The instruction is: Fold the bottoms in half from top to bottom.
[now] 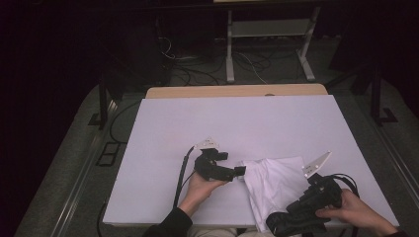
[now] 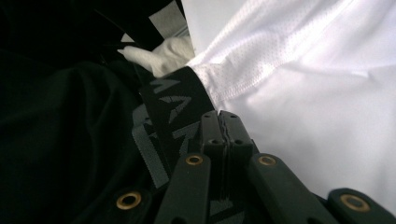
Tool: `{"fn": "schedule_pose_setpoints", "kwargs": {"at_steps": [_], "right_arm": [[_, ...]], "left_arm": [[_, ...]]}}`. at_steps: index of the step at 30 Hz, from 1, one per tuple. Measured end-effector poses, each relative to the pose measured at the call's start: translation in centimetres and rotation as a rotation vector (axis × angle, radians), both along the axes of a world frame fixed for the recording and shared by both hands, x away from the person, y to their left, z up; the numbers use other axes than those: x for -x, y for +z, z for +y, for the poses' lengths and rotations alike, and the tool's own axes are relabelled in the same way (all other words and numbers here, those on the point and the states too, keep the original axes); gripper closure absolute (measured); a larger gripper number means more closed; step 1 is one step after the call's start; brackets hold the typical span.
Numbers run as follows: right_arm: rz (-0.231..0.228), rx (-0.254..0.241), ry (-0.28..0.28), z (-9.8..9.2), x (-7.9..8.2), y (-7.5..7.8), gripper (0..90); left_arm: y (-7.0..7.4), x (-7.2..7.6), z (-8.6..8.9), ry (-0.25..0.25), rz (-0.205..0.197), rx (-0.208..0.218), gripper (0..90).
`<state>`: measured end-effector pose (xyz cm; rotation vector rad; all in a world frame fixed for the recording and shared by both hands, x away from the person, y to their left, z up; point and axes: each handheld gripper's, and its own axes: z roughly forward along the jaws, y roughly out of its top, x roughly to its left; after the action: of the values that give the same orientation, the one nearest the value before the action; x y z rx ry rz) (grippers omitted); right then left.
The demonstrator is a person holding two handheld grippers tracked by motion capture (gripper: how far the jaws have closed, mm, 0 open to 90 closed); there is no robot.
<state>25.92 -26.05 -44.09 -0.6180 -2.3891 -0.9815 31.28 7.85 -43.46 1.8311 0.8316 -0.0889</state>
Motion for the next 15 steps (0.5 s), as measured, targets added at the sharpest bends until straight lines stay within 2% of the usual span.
{"fn": "schedule_pose_setpoints", "kwargs": {"at_steps": [5, 15], "right_arm": [[-0.025, 0.019, -0.007, -0.1, 0.3, 0.0, 82.5], [-0.127, -0.027, -0.132, -1.5, 0.0, 1.6, 56.6]], "left_arm": [[0.1, 0.0, -0.1, -0.002, -0.001, -0.005, 2.0], [0.3, -0.2, -0.1, 0.0, -0.005, -0.004, 2.0]]}}
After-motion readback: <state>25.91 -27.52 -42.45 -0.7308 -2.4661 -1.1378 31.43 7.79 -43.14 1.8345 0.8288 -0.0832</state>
